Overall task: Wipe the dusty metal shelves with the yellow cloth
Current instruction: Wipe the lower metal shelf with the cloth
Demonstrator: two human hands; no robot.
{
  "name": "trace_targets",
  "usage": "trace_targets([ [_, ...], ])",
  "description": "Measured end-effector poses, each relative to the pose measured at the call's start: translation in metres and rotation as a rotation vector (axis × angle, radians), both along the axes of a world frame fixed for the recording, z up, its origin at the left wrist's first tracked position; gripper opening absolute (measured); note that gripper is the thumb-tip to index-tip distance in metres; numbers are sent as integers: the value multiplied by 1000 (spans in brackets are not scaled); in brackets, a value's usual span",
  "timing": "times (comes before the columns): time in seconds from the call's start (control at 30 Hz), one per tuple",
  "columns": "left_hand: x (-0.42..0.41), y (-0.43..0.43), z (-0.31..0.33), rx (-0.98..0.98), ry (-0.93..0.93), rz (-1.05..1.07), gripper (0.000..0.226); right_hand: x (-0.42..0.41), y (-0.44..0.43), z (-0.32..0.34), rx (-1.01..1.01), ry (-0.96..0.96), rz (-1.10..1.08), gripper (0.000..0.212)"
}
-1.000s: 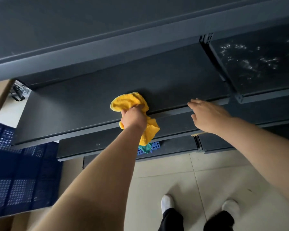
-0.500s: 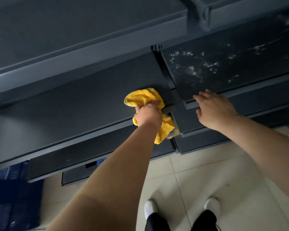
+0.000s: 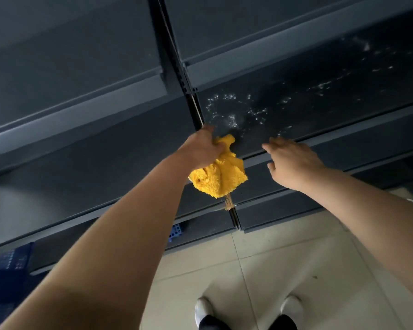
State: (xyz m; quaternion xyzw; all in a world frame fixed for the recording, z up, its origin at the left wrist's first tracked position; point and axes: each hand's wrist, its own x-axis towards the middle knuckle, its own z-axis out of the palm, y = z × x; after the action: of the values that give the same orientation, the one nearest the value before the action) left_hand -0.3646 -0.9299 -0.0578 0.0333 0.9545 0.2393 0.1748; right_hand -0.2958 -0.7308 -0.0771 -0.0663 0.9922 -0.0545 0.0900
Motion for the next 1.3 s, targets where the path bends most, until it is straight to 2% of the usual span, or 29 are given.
trace_targets([
  [0.07, -10, 9, -4, -32, 108, 70, 62, -2, 5, -3, -19, 4, 31, 50],
  [0.13, -15, 15, -17, -193, 203, 116, 64, -4, 11, -7, -29, 14, 55, 51],
  [0.2, -8, 22, -33, -346, 212, 135, 63, -8, 17, -12, -33, 8, 60, 52],
  [0.23, -2, 26, -41, -362, 189, 137, 63, -9, 20, -14, -37, 3, 59, 52],
  [0.5, 11, 31, -81, -161, 200, -84, 59, -28, 30, -25, -30, -9, 0, 51],
  [0.67, -23, 36, -92, -217, 238, -35, 54, -43, 41, -37, -28, 18, -78, 51],
  [0.8, -54, 35, -90, -258, 190, -39, 55, -56, 42, -42, -44, 64, -103, 40],
  [1.0, -97, 37, -87, -283, 190, -11, 55, -71, 44, -40, -23, 77, -109, 35],
  [1.3, -142, 44, -89, -315, 207, 68, 54, -70, 54, -43, -44, 115, -91, 41],
])
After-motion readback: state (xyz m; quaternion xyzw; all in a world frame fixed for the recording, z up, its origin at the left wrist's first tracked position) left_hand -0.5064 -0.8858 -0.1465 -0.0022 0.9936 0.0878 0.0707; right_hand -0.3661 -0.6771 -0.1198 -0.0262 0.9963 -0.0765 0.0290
